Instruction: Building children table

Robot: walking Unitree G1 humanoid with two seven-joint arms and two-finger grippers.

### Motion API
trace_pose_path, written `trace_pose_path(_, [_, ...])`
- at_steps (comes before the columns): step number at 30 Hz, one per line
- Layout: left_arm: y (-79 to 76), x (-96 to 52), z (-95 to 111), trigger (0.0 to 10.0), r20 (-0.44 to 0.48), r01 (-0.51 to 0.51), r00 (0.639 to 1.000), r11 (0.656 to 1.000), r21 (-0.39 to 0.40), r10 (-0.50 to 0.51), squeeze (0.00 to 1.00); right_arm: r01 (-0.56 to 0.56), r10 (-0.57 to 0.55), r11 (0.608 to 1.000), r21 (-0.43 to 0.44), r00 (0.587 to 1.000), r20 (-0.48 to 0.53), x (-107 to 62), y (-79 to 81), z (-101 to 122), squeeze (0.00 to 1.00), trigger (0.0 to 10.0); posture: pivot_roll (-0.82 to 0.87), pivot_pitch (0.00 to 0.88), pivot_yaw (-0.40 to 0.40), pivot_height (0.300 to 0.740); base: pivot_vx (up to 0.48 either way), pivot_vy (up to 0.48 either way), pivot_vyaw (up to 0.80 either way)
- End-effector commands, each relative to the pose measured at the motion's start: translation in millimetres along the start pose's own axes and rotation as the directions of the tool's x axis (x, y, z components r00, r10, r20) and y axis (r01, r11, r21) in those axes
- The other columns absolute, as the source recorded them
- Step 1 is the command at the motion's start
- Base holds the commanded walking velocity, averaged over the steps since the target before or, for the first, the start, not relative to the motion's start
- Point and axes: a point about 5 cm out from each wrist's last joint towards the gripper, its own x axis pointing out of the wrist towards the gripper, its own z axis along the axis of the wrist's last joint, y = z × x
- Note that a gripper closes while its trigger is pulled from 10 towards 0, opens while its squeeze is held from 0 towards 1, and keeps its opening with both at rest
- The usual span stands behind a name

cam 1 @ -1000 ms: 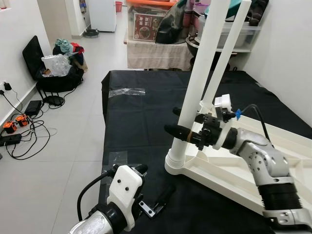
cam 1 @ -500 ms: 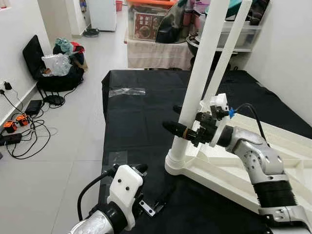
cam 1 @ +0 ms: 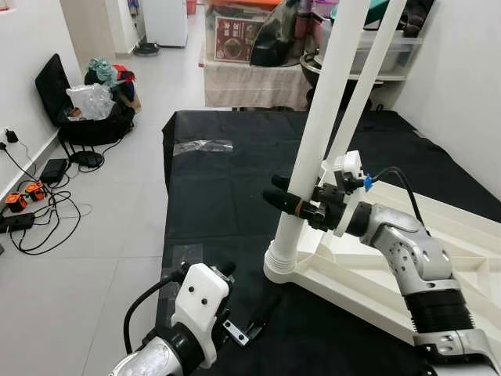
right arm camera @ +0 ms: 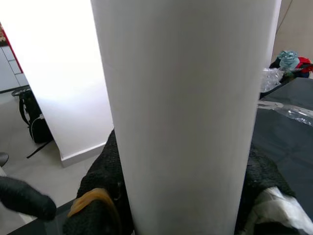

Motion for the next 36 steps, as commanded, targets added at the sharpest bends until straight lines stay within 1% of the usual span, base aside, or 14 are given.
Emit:
trace_pose_path(1, [6.8,0.2,1.8,10.0,0.01,-0.032,0.999,0.999,0.023,0.032,0.0,-0.01,0.01,1.0,0.007,1.0,0.003,-1.1,3.0,-2.1,0.0,0.0,0.09,0.0,-0.094,0.74,0.0,0.0,0.0])
trace_pose_path(8, [39.5,1.9,10.2,10.0,0.05,-0.179,0.983,0.979,0.098,0.174,0.0,0.071,-0.07,0.997,-0.011,0.997,0.025,-0.2,7.4,-7.3,0.0,0.0,0.09,0.001,-0.09,0.74,0.0,0.0,0.0])
trace_pose_path(19, [52.6,1.4,13.1,10.0,0.065,-0.242,0.97,0.963,0.118,0.235,0.0,0.297,-0.297,0.953,-0.062,0.955,0.004,1.5,5.5,-25.7,0.0,0.0,0.09,0.003,-0.083,0.74,0.0,0.0,0.0])
trace_pose_path(21, [53.2,2.0,13.7,10.0,0.068,-0.245,0.969,0.962,0.12,0.238,0.0,0.393,-0.394,0.916,-0.074,0.919,0.008,1.5,1.6,-29.5,0.0,0.0,0.08,0.004,-0.083,0.74,0.0,0.0,0.0])
trace_pose_path(23, [50.2,3.3,12.5,10.0,0.062,-0.23,0.972,0.966,0.114,0.224,0.0,0.591,-0.592,0.801,-0.094,0.806,0.012,-0.4,-7.4,-34.1,0.0,0.0,0.09,0.004,-0.081,0.74,0.0,0.0,0.0])
trace_pose_path(24, [50.2,3.3,12.5,10.0,0.062,-0.23,0.972,0.966,0.114,0.224,0.0,0.591,-0.592,0.801,-0.094,0.806,0.012,-0.4,-7.4,-34.1,0.0,0.0,0.09,0.004,-0.081,0.74,0.0,0.0,0.0])
trace_pose_path(25, [48.2,3.6,11.3,10.0,0.059,-0.223,0.974,0.968,0.111,0.218,0.0,0.674,-0.675,0.732,-0.102,0.737,0.021,-2.0,-10.1,-34.8,0.0,0.0,0.09,0.004,-0.081,0.74,0.0,0.0,0.0])
trace_pose_path(27, [45.6,3.8,9.9,10.0,0.055,-0.216,0.976,0.971,0.105,0.211,0.0,0.733,-0.737,0.666,-0.138,0.675,0.031,-2.8,-10.6,-34.4,0.0,0.0,0.09,0.004,-0.081,0.74,0.0,0.0,0.0])
trace_pose_path(28, [45.6,3.8,9.9,10.0,0.055,-0.216,0.976,0.971,0.105,0.211,0.0,0.733,-0.737,0.666,-0.138,0.675,0.031,-2.8,-10.6,-34.4,0.0,0.0,0.09,0.004,-0.081,0.74,0.0,0.0,0.0])
trace_pose_path(29, [42.8,4.5,9.0,10.0,0.053,-0.208,0.978,0.973,0.101,0.204,0.0,0.792,-0.796,0.593,-0.148,0.604,0.043,-3.0,-10.4,-34.0,0.0,0.0,0.09,0.009,-0.083,0.74,0.0,0.0,0.0])
trace_pose_path(31, [42.8,4.5,9.0,10.0,0.053,-0.208,0.978,0.973,0.101,0.204,0.0,0.792,-0.796,0.593,-0.148,0.604,0.043,-3.0,-10.4,-34.0,0.0,0.0,0.09,0.009,-0.083,0.74,0.0,0.0,0.0])
trace_pose_path(32, [39.6,5.6,8.5,10.0,0.053,-0.2,0.979,0.975,0.094,0.195,0.0,0.84,-0.844,0.523,-0.141,0.534,0.052,-2.0,-9.1,-33.7,0.0,0.0,0.09,0.01,-0.083,0.74,0.0,0.0,0.0])
trace_pose_path(34, [39.6,5.6,8.5,10.0,0.053,-0.2,0.979,0.975,0.094,0.195,0.0,0.84,-0.844,0.523,-0.141,0.534,0.052,-2.0,-9.1,-33.7,0.0,0.0,0.09,0.01,-0.083,0.74,0.0,0.0,0.0])
trace_pose_path(36, [32.5,8.0,8.0,10.0,0.053,-0.178,0.983,0.981,0.08,0.174,0.0,0.931,-0.932,0.352,-0.1,0.359,0.059,4.8,-6.0,-33.3,0.0,0.0,0.09,0.012,-0.088,0.74,0.0,0.0,0.0])
